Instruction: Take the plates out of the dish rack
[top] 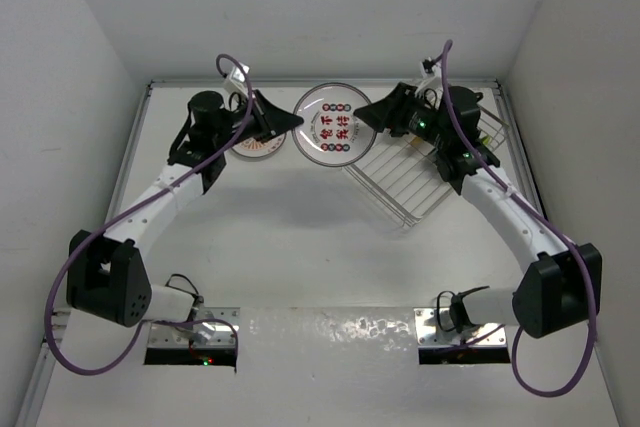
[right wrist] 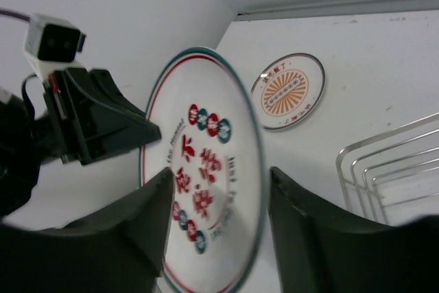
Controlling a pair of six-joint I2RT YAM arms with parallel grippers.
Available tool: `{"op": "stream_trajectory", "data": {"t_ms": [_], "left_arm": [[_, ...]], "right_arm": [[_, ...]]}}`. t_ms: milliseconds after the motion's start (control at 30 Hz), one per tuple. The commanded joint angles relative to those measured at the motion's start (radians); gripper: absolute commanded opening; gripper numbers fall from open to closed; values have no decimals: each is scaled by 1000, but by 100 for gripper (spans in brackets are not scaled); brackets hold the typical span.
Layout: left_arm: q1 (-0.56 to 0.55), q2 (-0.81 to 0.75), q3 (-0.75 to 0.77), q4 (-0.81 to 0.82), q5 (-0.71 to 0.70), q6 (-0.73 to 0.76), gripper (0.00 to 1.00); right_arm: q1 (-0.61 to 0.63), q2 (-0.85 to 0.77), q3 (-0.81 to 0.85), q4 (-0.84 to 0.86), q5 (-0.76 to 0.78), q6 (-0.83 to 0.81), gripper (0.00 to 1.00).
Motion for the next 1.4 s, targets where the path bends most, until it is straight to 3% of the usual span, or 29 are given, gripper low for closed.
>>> {"op": "stream_trajectory", "data": {"t_ms": [0,67,167,333,467,700,867,967,1067,1100,1133,1167,1300,1367], "left_arm": [[16,-30,3,-57,-193,-33,0],[33,-40,-26,-70,-238,-54,0],[98,-60,-61,-62,-298,-92,0],[223,-16,-48,-204,-494,-132,0],[318,175,38,-283,-601,-141,0],[358,392,211,-292,-545,-134,0],[357,473,207,-273,-514,-129,3],[358,492,184,-233,-486,-135,19],[350,524,213,-259,-453,-129,53],[346,532,228,-289,-451,-123,72],[331,547,248,-326,-465,-106,78],[318,556,294,-385,-473,-94,96],[265,619,434,-596,-524,-31,100],[261,611,434,-620,-554,-28,100]], "right_arm": [[12,7,27,33,38,2,57],[9,10,34,-45,76,-22,79],[0,12,56,-179,164,-48,91],[-34,-26,77,-424,403,-71,93],[-32,-88,59,-454,437,-110,93],[-34,-194,54,-544,514,-219,96],[-35,-194,61,-566,505,-246,96],[-35,-159,83,-586,506,-256,96],[-35,-99,131,-626,500,-257,97],[-35,-82,146,-652,503,-254,97],[-35,-64,180,-665,511,-248,99],[-35,-24,201,-702,523,-243,99],[-34,85,336,-765,595,-220,99],[-35,122,378,-788,630,-205,99]]}}
